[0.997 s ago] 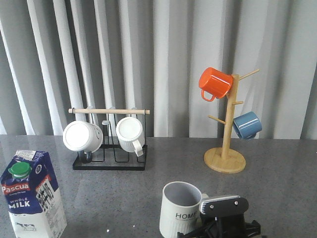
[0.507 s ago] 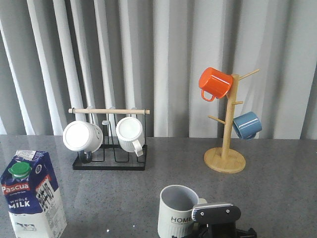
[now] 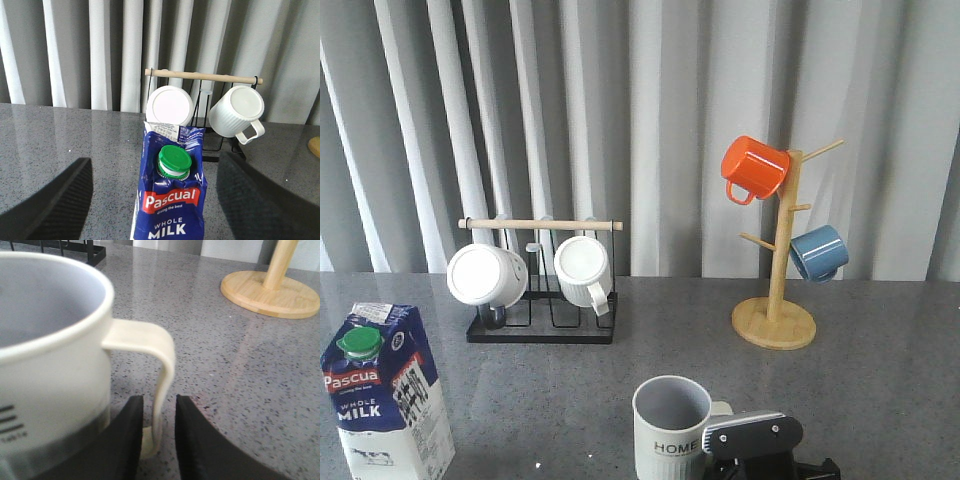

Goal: Place milk next to cup

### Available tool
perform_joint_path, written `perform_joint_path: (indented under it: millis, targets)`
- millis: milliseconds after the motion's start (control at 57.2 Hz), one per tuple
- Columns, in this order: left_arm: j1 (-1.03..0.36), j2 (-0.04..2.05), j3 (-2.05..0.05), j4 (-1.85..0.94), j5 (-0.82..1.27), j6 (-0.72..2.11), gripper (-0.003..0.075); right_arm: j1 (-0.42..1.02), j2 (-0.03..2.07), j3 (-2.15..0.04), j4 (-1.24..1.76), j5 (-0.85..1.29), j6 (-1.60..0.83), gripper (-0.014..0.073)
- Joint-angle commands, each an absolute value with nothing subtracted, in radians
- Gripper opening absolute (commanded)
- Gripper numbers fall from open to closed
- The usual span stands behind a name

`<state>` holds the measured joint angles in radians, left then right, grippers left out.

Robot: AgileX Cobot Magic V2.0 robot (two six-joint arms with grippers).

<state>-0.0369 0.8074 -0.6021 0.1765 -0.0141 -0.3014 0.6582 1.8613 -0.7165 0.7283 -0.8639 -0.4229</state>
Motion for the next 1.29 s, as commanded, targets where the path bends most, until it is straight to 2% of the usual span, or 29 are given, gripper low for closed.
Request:
perform_joint_path:
  millis: [0, 297, 559, 822, 1119, 1276]
  targets:
    - [-0.042, 0.805, -0.637, 0.17, -0.086, -0.308, 0.0513, 0.658, 1.8, -0.709, 0.706, -0.926, -0.429, 0.0227]
    - [-0.042, 0.805, -0.637, 0.17, -0.086, -0.308, 0.0513, 0.686, 1.687, -0.613, 0.673, -0.935, -0.43, 0.0237]
    - [-0.042, 0.805, -0.637, 0.17, -0.086, -0.308, 0.0513, 0.664, 1.474, -0.486, 0.545, -0.899, -0.44, 0.0238]
    - [-0.042, 0.805, -0.637, 0.17, -0.086, -0.308, 0.0513, 0.475, 1.216, -0.467, 0.271, -0.591, -0.398, 0.0238]
    - [-0.042, 0.805, -0.637, 0.17, -0.086, -0.308, 0.0513, 0.141, 0.983, -0.467, -0.112, -0.434, 0.047, 0.0238]
    - [-0.042, 0.805, -0.637, 0.17, -0.086, -0.308, 0.0513, 0.022, 0.871, -0.467, -0.238, -0.391, 0.196, 0.023]
